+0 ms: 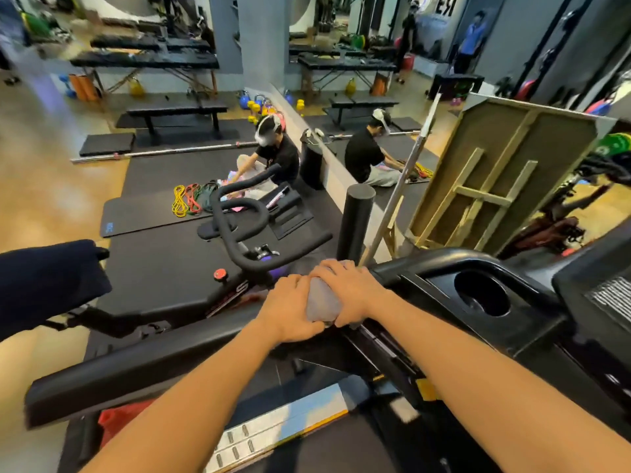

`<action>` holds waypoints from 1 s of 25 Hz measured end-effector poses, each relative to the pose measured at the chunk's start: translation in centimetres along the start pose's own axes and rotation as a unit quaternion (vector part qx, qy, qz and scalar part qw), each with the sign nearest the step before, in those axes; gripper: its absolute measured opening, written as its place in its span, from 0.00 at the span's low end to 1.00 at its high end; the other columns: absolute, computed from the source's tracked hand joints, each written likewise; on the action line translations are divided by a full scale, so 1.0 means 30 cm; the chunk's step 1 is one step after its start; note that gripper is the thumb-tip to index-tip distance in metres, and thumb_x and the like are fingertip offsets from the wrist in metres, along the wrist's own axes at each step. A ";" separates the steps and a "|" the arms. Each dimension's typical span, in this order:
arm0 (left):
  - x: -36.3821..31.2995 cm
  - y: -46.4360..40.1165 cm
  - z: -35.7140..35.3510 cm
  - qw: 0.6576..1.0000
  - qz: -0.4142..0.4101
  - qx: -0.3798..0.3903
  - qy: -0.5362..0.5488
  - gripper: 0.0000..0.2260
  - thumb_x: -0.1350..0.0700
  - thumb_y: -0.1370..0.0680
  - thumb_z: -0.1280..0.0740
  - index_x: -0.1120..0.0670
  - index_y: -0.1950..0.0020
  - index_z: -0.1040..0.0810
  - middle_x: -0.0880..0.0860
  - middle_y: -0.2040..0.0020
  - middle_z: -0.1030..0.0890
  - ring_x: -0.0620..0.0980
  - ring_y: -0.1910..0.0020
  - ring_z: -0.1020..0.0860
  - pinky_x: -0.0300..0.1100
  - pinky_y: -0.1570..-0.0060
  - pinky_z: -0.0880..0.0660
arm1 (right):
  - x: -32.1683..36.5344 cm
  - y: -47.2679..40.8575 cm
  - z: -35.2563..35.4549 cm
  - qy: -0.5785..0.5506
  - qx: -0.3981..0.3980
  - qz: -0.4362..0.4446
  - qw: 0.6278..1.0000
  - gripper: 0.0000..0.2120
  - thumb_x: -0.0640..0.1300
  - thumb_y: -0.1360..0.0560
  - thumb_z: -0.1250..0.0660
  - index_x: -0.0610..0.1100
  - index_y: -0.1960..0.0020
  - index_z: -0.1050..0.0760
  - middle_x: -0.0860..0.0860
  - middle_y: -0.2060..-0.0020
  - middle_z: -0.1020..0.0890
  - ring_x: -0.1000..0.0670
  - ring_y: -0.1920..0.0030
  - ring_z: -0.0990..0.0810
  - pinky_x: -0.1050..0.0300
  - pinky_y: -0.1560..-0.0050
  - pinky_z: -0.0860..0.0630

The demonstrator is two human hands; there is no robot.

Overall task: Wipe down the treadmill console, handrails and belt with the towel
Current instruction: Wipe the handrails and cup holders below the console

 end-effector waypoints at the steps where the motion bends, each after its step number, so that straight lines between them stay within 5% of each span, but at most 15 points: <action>1: -0.057 -0.049 -0.016 1.000 -0.004 0.004 0.007 0.41 0.30 0.39 0.36 0.52 0.33 0.28 0.52 0.39 0.23 0.55 0.41 0.26 0.52 0.40 0.27 | -0.072 0.026 0.002 -0.001 -0.004 -0.013 1.000 0.50 0.58 0.39 0.21 0.55 0.24 0.44 0.51 0.27 0.39 0.41 0.30 0.35 0.37 0.34 0.31; 5: -0.211 -0.176 -0.050 0.998 -0.041 0.033 0.027 0.44 0.27 0.39 0.34 0.50 0.29 0.32 0.51 0.36 0.25 0.52 0.37 0.28 0.51 0.35 0.28 | -0.285 0.096 -0.008 -0.025 0.023 -0.030 0.999 0.56 0.59 0.41 0.21 0.58 0.22 0.50 0.52 0.22 0.47 0.41 0.23 0.43 0.33 0.27 0.38; 8: -0.174 -0.192 -0.034 0.991 -0.032 0.102 0.076 0.46 0.28 0.36 0.35 0.50 0.23 0.37 0.53 0.29 0.30 0.54 0.32 0.33 0.54 0.30 0.33 | -0.333 0.083 0.010 -0.119 0.093 -0.035 0.988 0.60 0.73 0.45 0.24 0.64 0.22 0.53 0.56 0.20 0.54 0.45 0.20 0.52 0.33 0.24 0.46; 12: -0.030 -0.229 0.011 0.968 0.089 0.101 0.211 0.36 0.34 0.27 0.38 0.54 0.24 0.32 0.54 0.28 0.29 0.53 0.29 0.32 0.44 0.32 0.36 | -0.402 0.011 0.051 -0.240 0.060 -0.129 0.960 0.55 0.84 0.40 0.37 0.61 0.21 0.46 0.47 0.23 0.35 0.42 0.24 0.36 0.37 0.28 0.35; 14: 0.022 -0.259 0.016 0.946 0.151 0.099 0.269 0.23 0.40 0.21 0.38 0.54 0.33 0.24 0.53 0.32 0.24 0.50 0.36 0.26 0.41 0.40 0.34 | -0.443 -0.010 0.067 -0.237 0.051 -0.182 0.953 0.52 0.83 0.37 0.41 0.56 0.21 0.43 0.46 0.27 0.28 0.41 0.29 0.29 0.40 0.32 0.30; 17: 0.051 -0.289 -0.017 0.930 0.162 0.147 0.295 0.15 0.40 0.21 0.34 0.51 0.51 0.20 0.56 0.51 0.18 0.45 0.56 0.24 0.44 0.53 0.28 | -0.435 -0.018 0.072 -0.246 0.064 -0.200 0.946 0.43 0.76 0.32 0.35 0.50 0.27 0.31 0.48 0.32 0.24 0.45 0.35 0.24 0.46 0.36 0.27; 21: 0.061 -0.319 -0.011 0.922 0.121 0.184 0.320 0.13 0.45 0.24 0.27 0.55 0.51 0.17 0.50 0.57 0.17 0.45 0.58 0.22 0.41 0.58 0.26 | -0.427 -0.009 0.063 -0.329 0.010 -0.230 0.916 0.36 0.68 0.36 0.25 0.47 0.35 0.23 0.51 0.43 0.20 0.48 0.43 0.21 0.45 0.39 0.23; 25: 0.061 -0.364 0.065 0.867 0.094 0.235 0.428 0.12 0.52 0.25 0.24 0.57 0.47 0.18 0.55 0.51 0.15 0.52 0.49 0.16 0.49 0.46 0.19 | -0.416 0.037 0.131 -0.361 -0.054 -0.241 0.899 0.21 0.55 0.34 0.19 0.45 0.48 0.20 0.54 0.55 0.22 0.52 0.52 0.22 0.54 0.52 0.26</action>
Point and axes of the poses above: each hand's wrist, its own y-axis away from the middle knuckle, its own z-axis out of the back of the hand, x = y × z, the point moved 5 cm from there along -y, towards the middle knuckle
